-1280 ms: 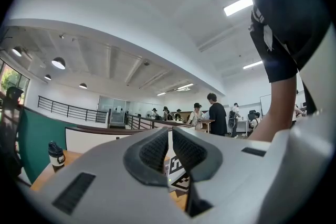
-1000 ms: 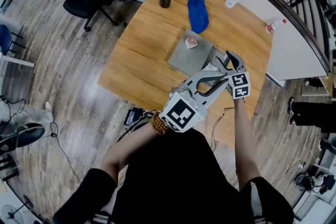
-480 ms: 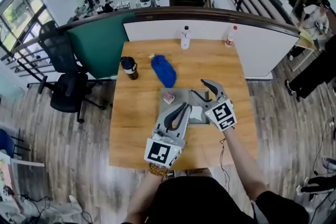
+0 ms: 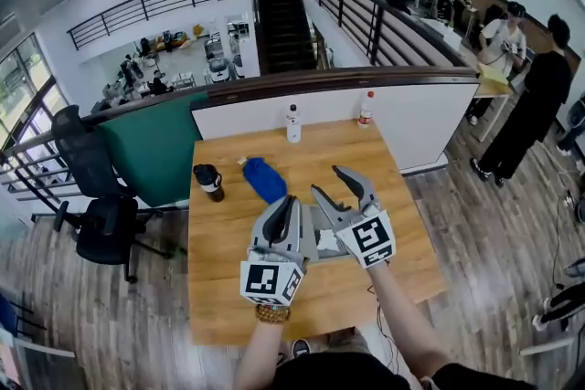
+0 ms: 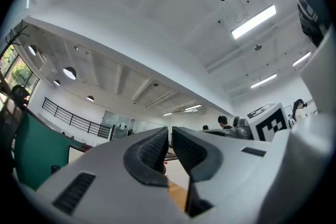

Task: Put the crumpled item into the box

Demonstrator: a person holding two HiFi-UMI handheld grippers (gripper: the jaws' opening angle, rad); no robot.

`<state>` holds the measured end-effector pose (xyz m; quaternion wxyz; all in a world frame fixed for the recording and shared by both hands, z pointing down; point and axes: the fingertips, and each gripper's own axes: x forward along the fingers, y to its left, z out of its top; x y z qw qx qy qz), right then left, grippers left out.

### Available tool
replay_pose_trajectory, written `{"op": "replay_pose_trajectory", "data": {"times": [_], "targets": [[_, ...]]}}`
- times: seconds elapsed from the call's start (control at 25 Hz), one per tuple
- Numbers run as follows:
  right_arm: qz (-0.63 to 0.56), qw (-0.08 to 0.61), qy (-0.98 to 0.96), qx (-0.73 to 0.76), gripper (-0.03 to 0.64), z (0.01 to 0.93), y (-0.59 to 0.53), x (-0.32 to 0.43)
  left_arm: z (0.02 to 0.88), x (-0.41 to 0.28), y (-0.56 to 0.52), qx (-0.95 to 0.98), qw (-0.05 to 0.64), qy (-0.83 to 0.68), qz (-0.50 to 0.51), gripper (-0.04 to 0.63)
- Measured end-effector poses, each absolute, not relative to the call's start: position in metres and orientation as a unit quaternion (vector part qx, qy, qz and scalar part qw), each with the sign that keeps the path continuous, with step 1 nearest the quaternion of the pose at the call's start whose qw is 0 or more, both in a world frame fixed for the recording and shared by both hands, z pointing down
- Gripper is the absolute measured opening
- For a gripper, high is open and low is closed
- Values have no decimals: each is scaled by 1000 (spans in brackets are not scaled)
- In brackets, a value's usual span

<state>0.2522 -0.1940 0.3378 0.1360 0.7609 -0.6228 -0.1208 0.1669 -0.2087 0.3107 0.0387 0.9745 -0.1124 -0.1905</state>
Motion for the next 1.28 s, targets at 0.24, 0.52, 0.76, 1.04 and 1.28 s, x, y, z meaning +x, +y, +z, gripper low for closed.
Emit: {"op": "replay_pose_trajectory", "data": {"times": [0.24, 0.52, 0.76, 1.04, 1.28], "targets": [[-126, 103, -580, 798, 213, 323, -171, 237, 306, 161, -210, 974, 26, -119, -193, 41], [-145, 90, -552, 816, 201, 314, -163, 225, 302, 164, -216, 974, 19, -123, -191, 41], [-177, 102, -519, 830, 183, 317, -139, 218, 310, 166, -202, 974, 4, -130, -187, 41], [-163, 76, -493, 851, 155, 350, -116, 220, 336, 165, -191, 973, 2, -145, -181, 41], [-151, 67, -483, 860, 137, 370, -112, 217, 360, 159, -185, 974, -3, -152, -166, 41]]}}
